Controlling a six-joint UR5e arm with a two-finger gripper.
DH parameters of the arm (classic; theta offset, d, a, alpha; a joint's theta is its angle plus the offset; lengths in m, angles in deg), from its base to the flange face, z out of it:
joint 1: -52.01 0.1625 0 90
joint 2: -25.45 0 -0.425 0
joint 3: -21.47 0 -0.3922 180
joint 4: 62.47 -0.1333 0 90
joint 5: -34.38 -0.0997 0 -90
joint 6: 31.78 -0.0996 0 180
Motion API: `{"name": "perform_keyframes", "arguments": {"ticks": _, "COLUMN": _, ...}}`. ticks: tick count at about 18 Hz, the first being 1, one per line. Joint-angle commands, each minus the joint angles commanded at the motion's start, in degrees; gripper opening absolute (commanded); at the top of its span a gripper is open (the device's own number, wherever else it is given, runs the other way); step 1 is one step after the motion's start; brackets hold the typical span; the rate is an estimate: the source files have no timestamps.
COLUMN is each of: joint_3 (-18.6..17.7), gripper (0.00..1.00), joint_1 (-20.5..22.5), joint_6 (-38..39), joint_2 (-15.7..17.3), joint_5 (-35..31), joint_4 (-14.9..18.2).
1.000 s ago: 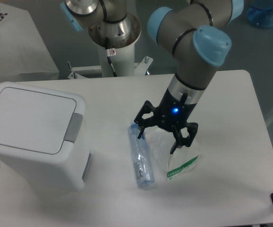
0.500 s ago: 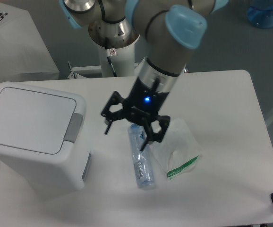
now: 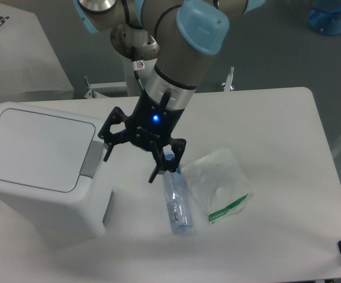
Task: Open the trash can
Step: 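Swing the open gripper over the bottle to the trash can lid edge, then lower the gripper finger against the lid's front edge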
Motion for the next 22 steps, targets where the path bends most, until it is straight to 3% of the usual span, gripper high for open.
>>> {"name": "perform_keyframes", "arguments": {"ticks": 22, "joint_3": -0.9, "gripper": 1.00, "joint_1": -0.9, "joint_6": -0.1, "joint_2": -0.7, "joint_5": -0.6, "joint_4": -0.8}}
